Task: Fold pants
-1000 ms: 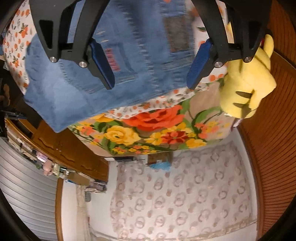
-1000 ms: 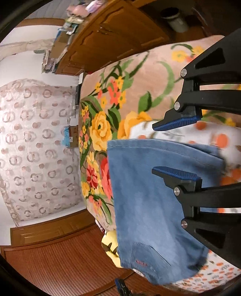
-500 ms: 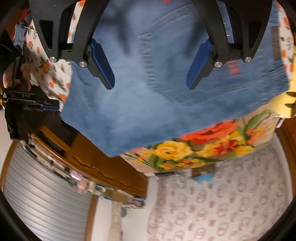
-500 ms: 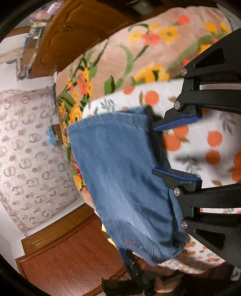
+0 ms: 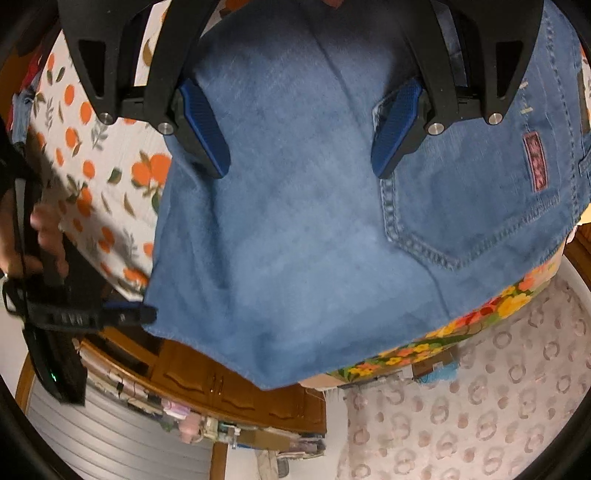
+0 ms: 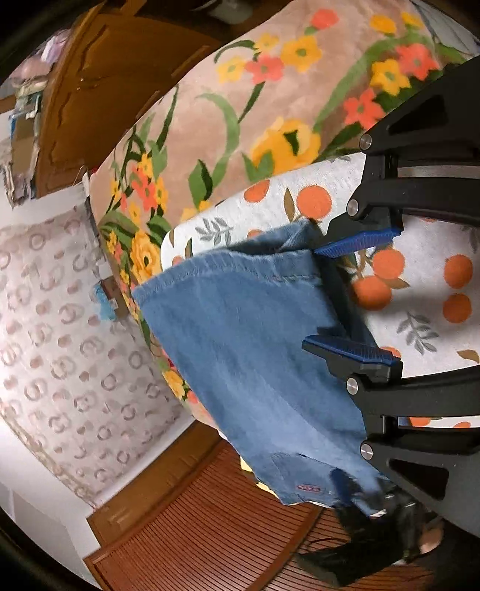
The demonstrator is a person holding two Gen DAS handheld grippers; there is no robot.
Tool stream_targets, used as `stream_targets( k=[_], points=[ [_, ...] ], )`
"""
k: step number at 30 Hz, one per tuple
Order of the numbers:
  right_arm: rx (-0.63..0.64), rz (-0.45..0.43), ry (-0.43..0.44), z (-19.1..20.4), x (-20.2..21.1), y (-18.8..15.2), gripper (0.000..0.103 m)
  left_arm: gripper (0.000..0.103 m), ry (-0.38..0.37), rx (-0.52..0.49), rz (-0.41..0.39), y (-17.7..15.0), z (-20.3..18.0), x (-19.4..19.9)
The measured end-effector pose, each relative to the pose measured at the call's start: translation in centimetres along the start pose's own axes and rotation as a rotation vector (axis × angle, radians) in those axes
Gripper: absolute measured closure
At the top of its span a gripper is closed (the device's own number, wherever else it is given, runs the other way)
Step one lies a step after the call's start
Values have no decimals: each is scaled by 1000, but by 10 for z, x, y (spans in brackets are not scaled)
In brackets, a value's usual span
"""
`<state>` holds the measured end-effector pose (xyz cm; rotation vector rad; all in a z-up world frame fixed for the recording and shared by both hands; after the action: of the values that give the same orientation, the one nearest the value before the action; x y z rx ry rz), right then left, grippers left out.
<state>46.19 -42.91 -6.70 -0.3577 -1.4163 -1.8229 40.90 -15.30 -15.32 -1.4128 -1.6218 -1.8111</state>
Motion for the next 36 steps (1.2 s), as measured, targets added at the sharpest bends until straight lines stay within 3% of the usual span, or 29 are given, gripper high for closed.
stream_targets(
  k=[2,8,10,17,20,31,36],
  points=[
    [-3,-1,-24,-6,-1,1,84,23,11,-5,0,-4,0,0],
    [8,-16,-51,3,-1,-2,87,23,9,5,-24,-6,-1,9],
    [15,-21,-54,8,5,-7,87,22,7,16,-45,-3,3,13],
    [-29,-9,-31,12,7,-12,58,23,13,39,-140,7,0,37],
    [-49,5,0,16,4,-13,52,22,13,38,-163,13,-1,42],
    [-25,10,-28,12,-13,3,49,22,42,97,-226,32,1,57],
    [-80,5,-32,8,-11,-1,49,23,54,94,-236,34,-2,59]
  ],
)
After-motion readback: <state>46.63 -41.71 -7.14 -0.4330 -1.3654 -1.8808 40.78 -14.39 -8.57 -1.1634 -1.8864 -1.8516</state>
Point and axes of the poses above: each gripper's, at about its wrist camera, not at the fingertips, and x roughly against the way its jaws point, z to its left, y to its top, the point moved 10 cm from there along -x, roughly the way its jaws point, and after that the axes turned 11 degrees about x, right-handed, at the moved point
